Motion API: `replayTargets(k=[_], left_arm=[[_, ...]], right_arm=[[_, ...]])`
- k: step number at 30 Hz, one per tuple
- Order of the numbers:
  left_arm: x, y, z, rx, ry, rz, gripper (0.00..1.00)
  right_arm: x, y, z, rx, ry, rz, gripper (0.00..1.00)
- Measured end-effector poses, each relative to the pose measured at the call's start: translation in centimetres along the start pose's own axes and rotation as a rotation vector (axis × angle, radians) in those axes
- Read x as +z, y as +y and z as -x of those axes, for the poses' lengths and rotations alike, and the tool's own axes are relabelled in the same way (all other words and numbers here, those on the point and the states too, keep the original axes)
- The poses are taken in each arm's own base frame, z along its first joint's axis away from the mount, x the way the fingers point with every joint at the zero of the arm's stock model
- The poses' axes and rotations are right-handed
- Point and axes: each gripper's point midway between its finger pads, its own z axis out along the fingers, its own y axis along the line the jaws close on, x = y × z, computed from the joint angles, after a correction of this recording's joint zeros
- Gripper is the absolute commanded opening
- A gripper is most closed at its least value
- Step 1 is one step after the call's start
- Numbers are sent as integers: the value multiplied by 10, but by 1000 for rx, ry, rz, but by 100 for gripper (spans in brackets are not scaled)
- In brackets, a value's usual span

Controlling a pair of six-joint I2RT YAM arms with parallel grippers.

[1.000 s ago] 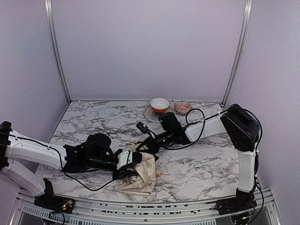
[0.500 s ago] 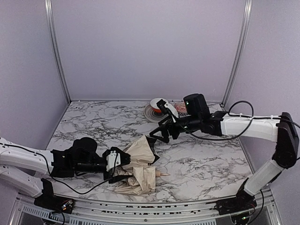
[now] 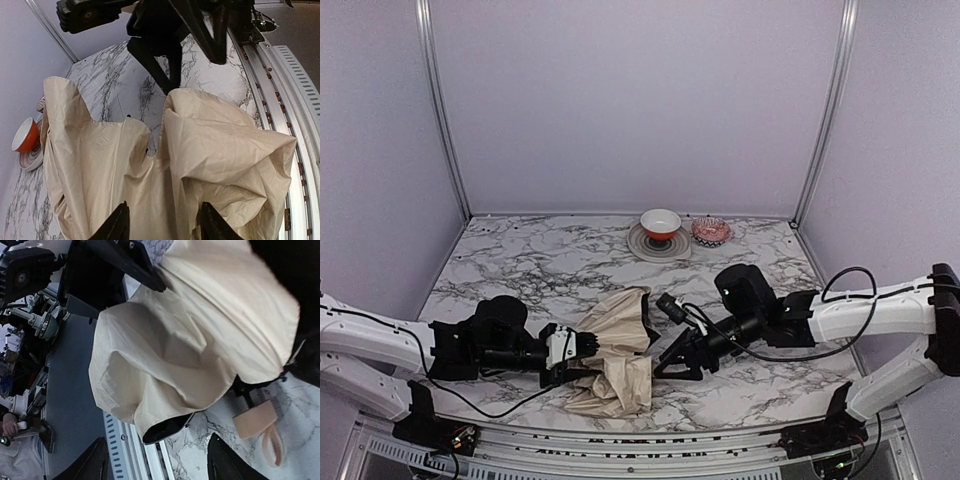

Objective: Put away the umbrella

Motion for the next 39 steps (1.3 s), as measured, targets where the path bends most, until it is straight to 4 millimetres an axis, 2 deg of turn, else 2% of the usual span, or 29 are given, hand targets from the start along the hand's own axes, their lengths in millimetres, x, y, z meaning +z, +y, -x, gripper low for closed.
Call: replayTargets(k=[3, 5, 6, 7, 8, 14, 19, 22, 28, 32, 39], left_arm=[[5, -2, -4, -2, 14, -16, 28], [7, -3, -5, 1, 19, -21, 18], [7, -3, -5, -2, 18, -22, 11], [7, -4, -4, -2, 16, -24, 3], [7, -4, -4, 2, 14, -27, 0], [3, -1, -4, 20, 14, -5, 0], [-7, 4, -17, 35, 31, 35, 0], [-9, 3, -10, 43, -2, 31, 0], [-10, 4, -4, 48, -29, 29, 0], [-6, 3, -7, 36, -20, 17, 2], [2, 2, -20, 2, 22, -3, 0]], right_arm=[[23, 3, -13, 42, 51, 57, 49], [32, 3, -16, 54, 62, 82, 27], [35, 4, -16, 58, 60, 95, 10], [37, 5, -14, 54, 55, 103, 0], [38, 5, -12, 53, 47, 109, 0], [36, 12, -4, 18, 18, 136, 0], [19, 13, -17, 0, 24, 130, 0], [10, 13, -19, -13, 11, 126, 0], [2, 27, -13, -90, 3, 170, 0], [2, 40, 1, -147, -13, 223, 0], [16, 51, 43, -273, -76, 288, 0]])
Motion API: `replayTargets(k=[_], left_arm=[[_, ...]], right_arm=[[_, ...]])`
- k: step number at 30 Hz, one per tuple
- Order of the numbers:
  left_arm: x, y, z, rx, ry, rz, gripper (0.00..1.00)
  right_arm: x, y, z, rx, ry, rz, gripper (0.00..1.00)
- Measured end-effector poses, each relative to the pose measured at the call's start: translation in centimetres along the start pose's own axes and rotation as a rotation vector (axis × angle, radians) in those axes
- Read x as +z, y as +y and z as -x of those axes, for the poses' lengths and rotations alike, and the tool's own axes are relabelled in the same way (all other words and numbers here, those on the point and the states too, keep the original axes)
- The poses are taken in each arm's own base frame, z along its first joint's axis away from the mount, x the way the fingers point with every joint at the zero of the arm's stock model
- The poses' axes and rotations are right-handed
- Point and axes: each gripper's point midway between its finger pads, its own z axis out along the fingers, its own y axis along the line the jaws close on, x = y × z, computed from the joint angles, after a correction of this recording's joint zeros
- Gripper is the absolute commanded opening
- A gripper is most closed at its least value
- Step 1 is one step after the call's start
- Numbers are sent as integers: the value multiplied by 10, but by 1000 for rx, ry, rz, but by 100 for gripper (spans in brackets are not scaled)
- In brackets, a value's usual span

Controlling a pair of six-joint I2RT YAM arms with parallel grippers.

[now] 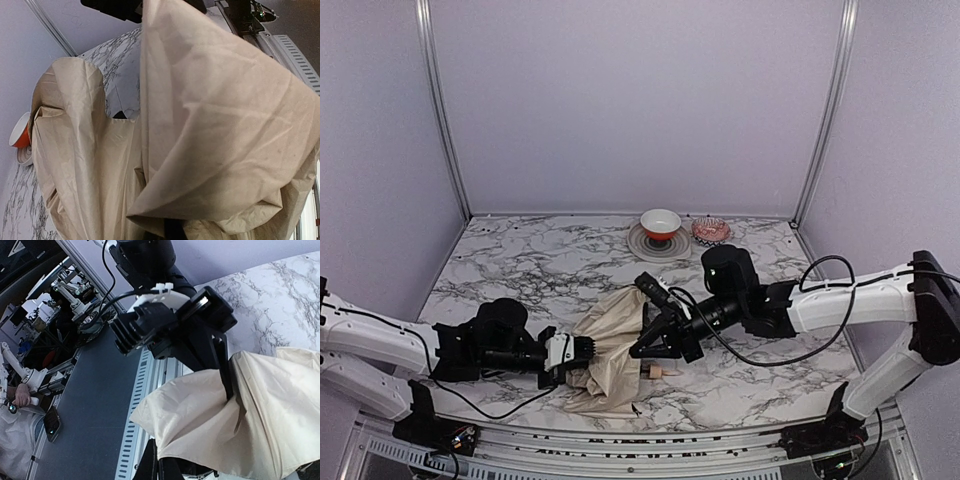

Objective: Put away the umbrella

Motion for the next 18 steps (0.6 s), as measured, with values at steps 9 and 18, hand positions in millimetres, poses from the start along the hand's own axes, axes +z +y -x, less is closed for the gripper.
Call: replayTargets(k=[9, 18], left_arm=[[7, -12, -4, -87, -37, -115, 10], [-11, 8, -2, -158, -73, -30, 92]], right_arm=[[4, -67, 40, -7, -146, -168, 0], [15, -115, 31, 82, -149, -243, 0]])
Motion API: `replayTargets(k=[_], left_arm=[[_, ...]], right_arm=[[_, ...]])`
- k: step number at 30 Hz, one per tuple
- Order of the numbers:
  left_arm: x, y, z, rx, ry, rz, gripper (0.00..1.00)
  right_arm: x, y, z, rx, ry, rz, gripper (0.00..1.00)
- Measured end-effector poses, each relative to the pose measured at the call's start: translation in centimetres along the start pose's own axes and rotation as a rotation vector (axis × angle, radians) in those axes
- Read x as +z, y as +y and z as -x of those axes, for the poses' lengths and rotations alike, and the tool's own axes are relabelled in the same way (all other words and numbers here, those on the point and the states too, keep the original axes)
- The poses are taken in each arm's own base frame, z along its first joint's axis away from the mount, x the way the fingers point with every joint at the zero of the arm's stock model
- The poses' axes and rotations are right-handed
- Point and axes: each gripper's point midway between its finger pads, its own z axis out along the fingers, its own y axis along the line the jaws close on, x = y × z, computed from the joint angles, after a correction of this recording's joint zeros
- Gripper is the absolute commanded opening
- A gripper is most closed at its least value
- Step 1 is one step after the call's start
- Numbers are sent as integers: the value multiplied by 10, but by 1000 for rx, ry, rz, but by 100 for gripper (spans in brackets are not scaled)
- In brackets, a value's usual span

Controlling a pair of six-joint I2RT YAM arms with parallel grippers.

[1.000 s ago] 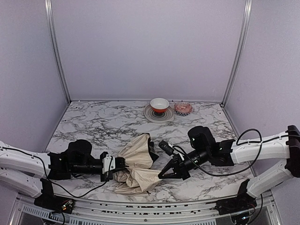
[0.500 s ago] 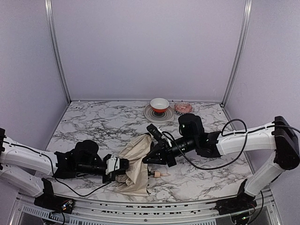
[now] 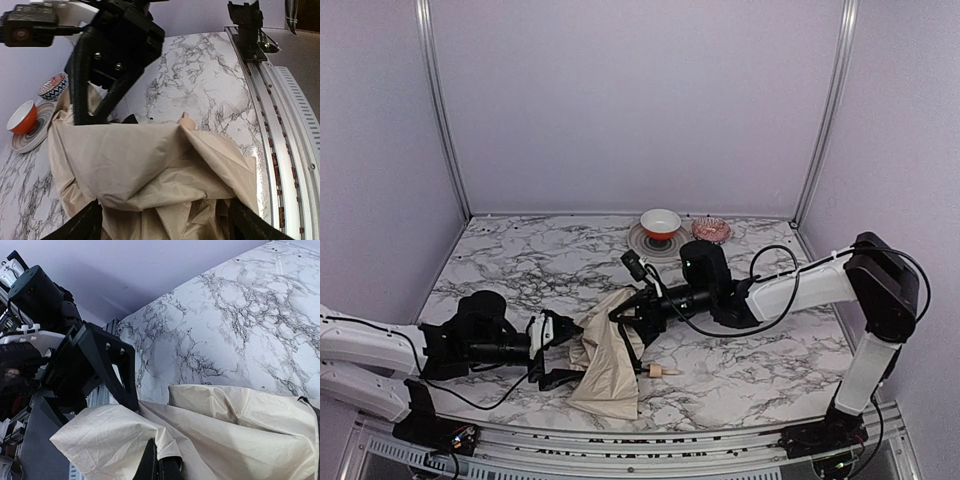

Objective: Put away the umbrella

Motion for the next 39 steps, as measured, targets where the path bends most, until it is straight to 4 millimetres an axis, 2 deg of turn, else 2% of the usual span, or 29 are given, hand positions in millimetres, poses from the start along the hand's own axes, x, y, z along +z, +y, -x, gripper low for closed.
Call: replayTargets(k=[4, 7, 10, 13, 15, 16, 18, 19, 20, 21, 22, 24, 25, 27, 30, 32, 33, 35, 39], left_arm=[[-28, 12, 31, 7, -112, 97, 99], [-39, 17, 55, -20, -189, 116, 99], [-34, 15, 70, -63, -206, 97, 99], [-20, 16, 75, -91, -183, 93, 90], [-9, 21, 73, -114, -150, 106, 75], [-3, 24, 71, -119, -131, 113, 60], [5, 29, 69, -128, -107, 128, 23], [6, 31, 70, -133, -104, 137, 10], [7, 33, 71, -129, -103, 147, 0], [6, 34, 72, -124, -104, 155, 0], [6, 36, 73, -121, -105, 165, 0], [5, 37, 74, -108, -107, 173, 0], [4, 37, 74, -106, -108, 173, 0], [3, 36, 76, -102, -114, 171, 0], [2, 35, 78, -98, -122, 161, 0], [2, 33, 79, -97, -124, 153, 0], [2, 33, 79, -95, -125, 149, 0], [2, 32, 79, -92, -126, 146, 0], [3, 32, 79, -85, -123, 145, 0]], right_arm=[[-5, 10, 8, -21, -10, 5, 0], [-12, 20, 21, -43, -36, 3, 0], [-19, 28, 33, -62, -63, -4, 0], [-23, 33, 38, -72, -79, -12, 0], [-24, 35, 38, -73, -77, -15, 0], [-24, 36, 37, -72, -74, -15, 0], [-22, 36, 34, -66, -65, -19, 0], [-23, 36, 33, -66, -61, -20, 0], [-23, 35, 31, -67, -57, -22, 5], [-23, 36, 30, -69, -53, -23, 17], [-25, 36, 29, -71, -47, -24, 33], [-29, 35, 27, -76, -31, -32, 57], [-32, 33, 28, -78, -26, -39, 65], [-42, 23, 33, -73, -33, -75, 70], [-60, -2, 46, -60, -65, -158, 70], [-61, -16, 49, -46, -63, -189, 66], [-57, -22, 48, -38, -53, -190, 61], [-46, -34, 36, -13, -20, -191, 46], [-26, -57, -9, 76, 80, -174, 22]])
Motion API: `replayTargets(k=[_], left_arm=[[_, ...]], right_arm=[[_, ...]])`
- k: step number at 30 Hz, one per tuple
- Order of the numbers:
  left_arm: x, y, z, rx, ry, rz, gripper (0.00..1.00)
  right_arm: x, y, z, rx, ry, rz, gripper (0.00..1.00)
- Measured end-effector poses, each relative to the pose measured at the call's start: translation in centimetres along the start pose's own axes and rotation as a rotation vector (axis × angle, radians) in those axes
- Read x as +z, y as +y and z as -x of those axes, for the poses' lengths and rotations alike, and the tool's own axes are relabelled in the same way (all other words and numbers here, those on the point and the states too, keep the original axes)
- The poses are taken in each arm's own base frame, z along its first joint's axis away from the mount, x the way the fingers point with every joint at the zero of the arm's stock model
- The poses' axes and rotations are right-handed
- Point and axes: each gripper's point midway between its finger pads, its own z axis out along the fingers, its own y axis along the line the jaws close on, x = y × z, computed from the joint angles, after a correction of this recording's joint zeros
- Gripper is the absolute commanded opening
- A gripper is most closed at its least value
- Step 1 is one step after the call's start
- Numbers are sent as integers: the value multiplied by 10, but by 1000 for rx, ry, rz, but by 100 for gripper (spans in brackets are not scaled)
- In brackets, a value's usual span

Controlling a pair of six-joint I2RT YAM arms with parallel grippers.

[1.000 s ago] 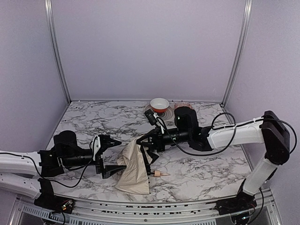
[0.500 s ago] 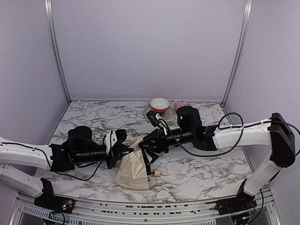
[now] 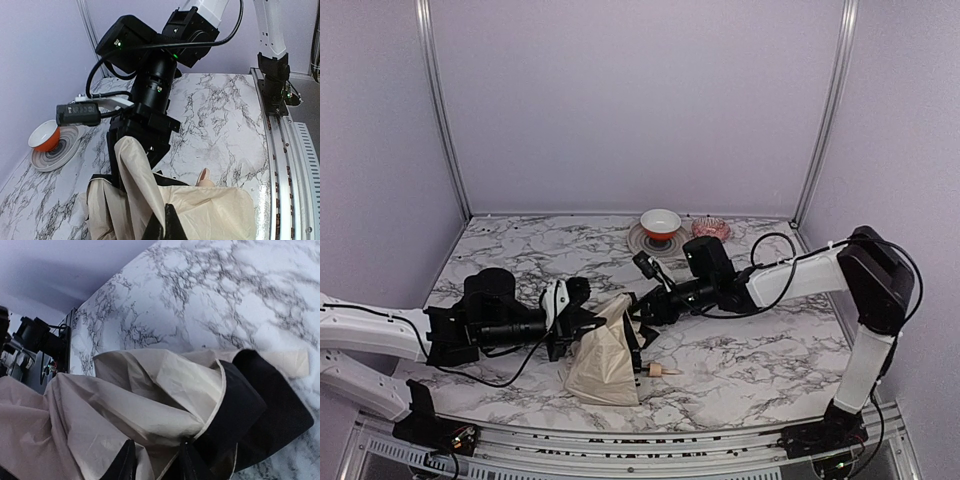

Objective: Put away the umbrella

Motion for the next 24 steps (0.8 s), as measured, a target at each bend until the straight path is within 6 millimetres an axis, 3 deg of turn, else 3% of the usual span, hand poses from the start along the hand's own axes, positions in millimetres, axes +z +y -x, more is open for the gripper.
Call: replayTargets(k=[6, 9, 13, 16, 21, 24], left_arm=[[14, 18, 1, -1, 30, 72, 0], [24, 44, -7, -49, 61, 138, 0], [32, 91, -49, -168, 155, 256, 0], [39, 107, -98, -256, 258, 289, 0], [58, 92, -163, -368, 402, 234, 0], [65, 88, -183, -411, 438, 218, 0]], right_arm=[[34, -12, -57, 93, 137, 73, 10], [49, -20, -75, 116, 178, 107, 9], [57, -22, -78, 101, 177, 154, 8], [57, -23, -79, 94, 170, 173, 7], [55, -28, -78, 96, 156, 174, 6], [49, -33, -79, 108, 147, 156, 9]])
